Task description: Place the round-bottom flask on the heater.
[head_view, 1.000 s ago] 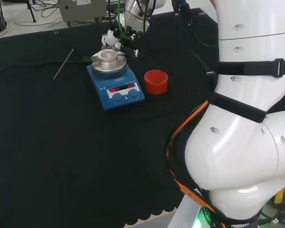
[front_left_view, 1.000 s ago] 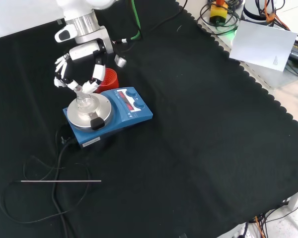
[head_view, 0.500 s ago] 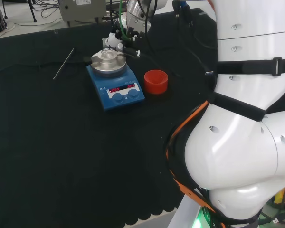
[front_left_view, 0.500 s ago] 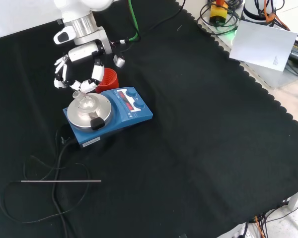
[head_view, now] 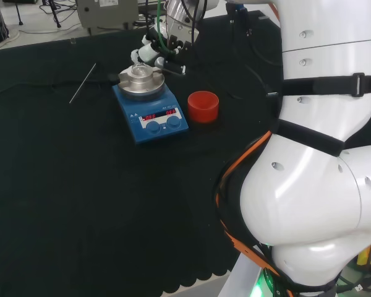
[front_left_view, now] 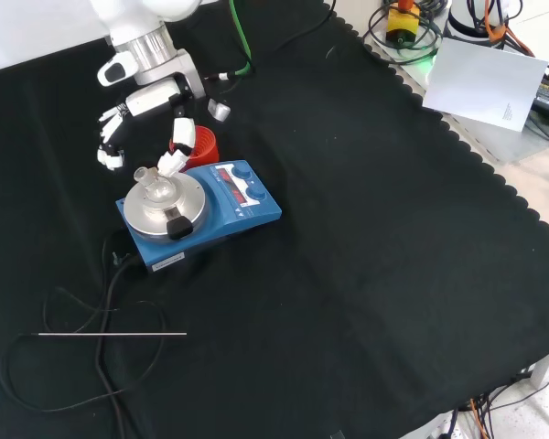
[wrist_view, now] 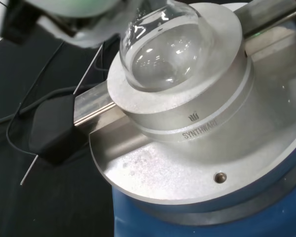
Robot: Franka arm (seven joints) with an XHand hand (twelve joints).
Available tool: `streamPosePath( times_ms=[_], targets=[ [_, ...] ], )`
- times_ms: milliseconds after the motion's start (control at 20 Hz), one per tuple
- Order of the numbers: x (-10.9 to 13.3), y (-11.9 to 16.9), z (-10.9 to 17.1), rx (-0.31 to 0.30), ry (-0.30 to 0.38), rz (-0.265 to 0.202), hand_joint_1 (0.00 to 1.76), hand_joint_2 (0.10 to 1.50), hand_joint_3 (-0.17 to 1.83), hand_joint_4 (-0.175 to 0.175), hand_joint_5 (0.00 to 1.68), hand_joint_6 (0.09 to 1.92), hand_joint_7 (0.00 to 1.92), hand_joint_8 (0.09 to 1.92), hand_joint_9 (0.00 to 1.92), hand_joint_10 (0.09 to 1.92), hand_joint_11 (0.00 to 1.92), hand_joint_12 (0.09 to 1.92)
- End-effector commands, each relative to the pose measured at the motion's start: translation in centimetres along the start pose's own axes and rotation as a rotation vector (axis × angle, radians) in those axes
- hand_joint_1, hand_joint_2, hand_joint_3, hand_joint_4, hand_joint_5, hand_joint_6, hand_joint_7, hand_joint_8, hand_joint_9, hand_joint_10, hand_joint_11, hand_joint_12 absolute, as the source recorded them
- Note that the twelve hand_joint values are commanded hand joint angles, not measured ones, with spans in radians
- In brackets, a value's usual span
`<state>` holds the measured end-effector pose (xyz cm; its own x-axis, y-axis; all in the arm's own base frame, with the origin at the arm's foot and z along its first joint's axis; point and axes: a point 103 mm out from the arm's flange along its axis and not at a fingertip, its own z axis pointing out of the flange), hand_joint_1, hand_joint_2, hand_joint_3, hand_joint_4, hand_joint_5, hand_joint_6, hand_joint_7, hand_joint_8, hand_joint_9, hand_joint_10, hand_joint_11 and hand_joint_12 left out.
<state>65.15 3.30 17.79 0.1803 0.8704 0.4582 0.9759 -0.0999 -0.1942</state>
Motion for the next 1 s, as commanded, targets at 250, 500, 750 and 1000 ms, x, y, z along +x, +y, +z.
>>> streamPosePath(
  times_ms=[250, 500, 750, 1000],
  targets=[
    [-0.6, -0.9, -1.9, -0.015, 0.005, 0.014, 0.70, 0.57, 0.51, -0.042, 0.40, 0.30, 0.31, 0.67, 0.48, 0.69, 0.00, 1.34],
    [-1.4, -2.3, -3.4, -0.032, 0.006, 0.020, 0.70, 0.58, 0.50, -0.042, 0.40, 0.28, 0.30, 0.67, 0.48, 0.69, 0.00, 1.33],
    [-2.4, -4.2, -4.7, -0.053, 0.003, 0.026, 0.70, 0.58, 0.50, -0.042, 0.40, 0.28, 0.30, 0.67, 0.48, 0.69, 0.00, 1.33],
    [-3.7, -6.0, -5.7, -0.059, -0.007, 0.030, 0.71, 0.59, 0.50, -0.041, 0.40, 0.27, 0.30, 0.67, 0.48, 0.69, 0.00, 1.33]
  ],
)
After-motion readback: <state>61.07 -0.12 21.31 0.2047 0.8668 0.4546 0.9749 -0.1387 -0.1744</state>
